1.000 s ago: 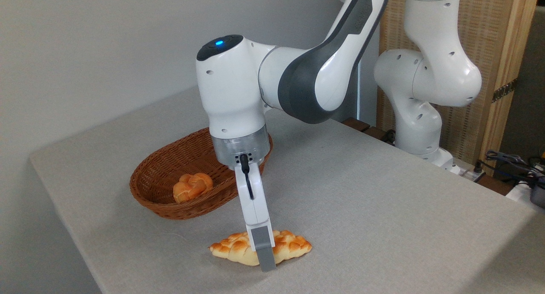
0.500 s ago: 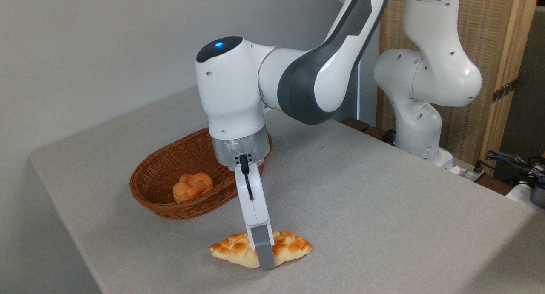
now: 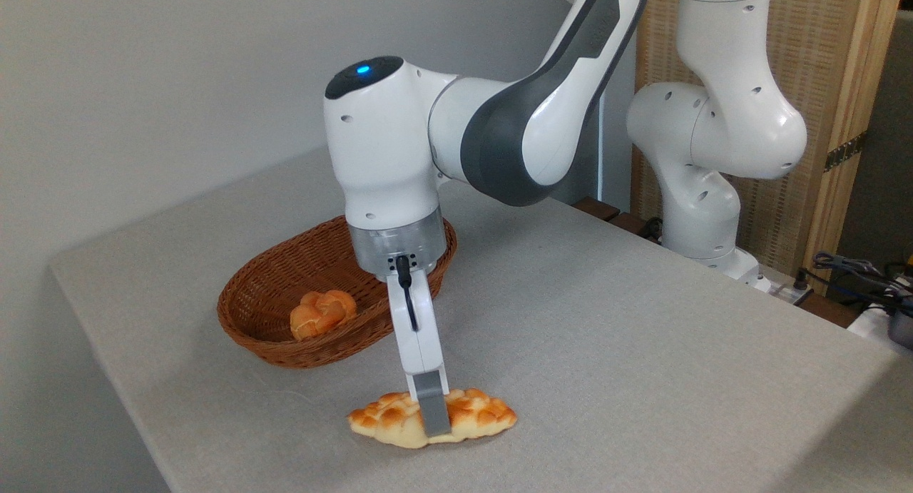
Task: Put bread into the basket
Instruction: 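Lift the held braided roll and carry it over the basket, then lower the roll into the basket and open the gripper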
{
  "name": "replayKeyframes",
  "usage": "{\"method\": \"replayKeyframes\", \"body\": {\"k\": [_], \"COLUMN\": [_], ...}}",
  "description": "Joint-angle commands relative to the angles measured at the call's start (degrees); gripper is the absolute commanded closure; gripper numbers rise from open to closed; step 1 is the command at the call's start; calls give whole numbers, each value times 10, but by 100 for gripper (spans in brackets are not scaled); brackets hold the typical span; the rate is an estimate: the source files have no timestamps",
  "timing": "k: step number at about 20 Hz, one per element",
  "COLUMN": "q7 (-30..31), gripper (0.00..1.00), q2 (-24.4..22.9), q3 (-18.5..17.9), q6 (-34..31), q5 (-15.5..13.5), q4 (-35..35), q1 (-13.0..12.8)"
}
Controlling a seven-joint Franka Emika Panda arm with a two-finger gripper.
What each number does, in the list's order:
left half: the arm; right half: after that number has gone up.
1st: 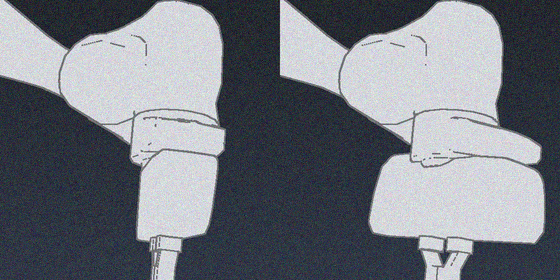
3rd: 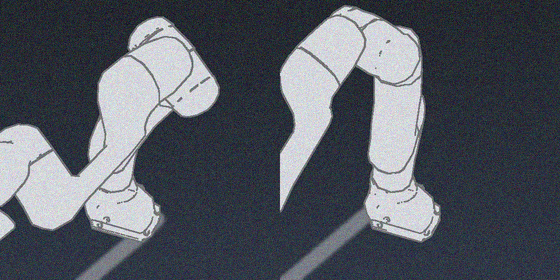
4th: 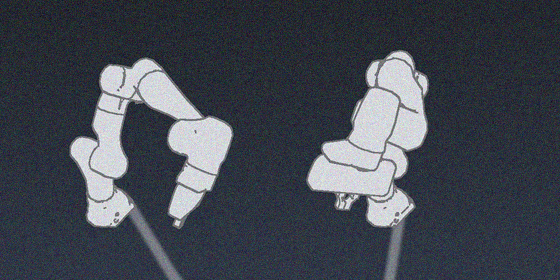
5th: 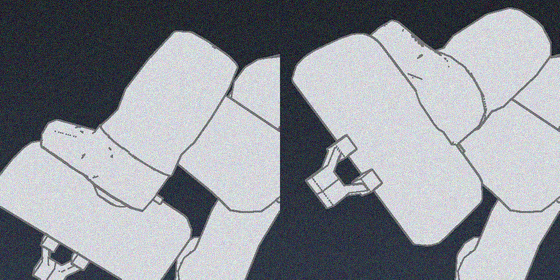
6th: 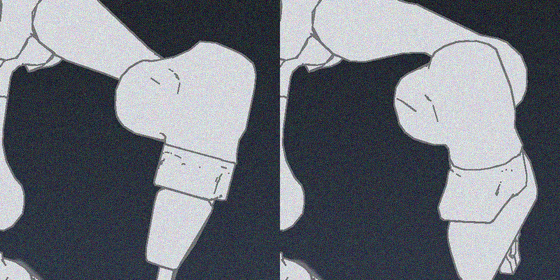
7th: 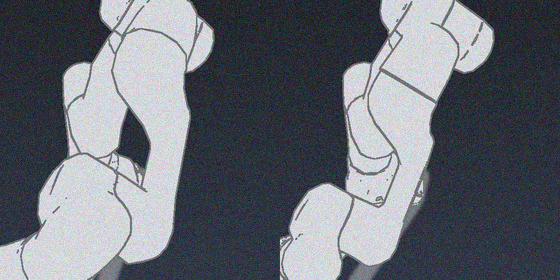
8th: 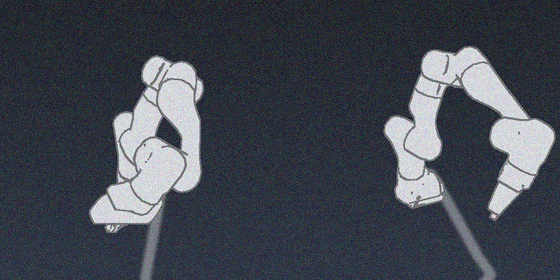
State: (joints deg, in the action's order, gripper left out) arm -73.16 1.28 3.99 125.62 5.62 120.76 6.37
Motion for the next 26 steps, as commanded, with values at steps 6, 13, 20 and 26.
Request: {"method": "replayKeyframes", "body": {"k": [6, 13, 20, 26], "q7": [22, 248, 383, 394], "gripper": [56, 56, 53, 0], "q2": [-3, -50, -47, -45], "q3": [0, 93, 192, 202], "q6": [-203, -306, -304, -270], "q5": [-67, -124, -141, -141], "q4": [-154, -160, -123, -107], "q1": [-2, -7, -8, -8]}}
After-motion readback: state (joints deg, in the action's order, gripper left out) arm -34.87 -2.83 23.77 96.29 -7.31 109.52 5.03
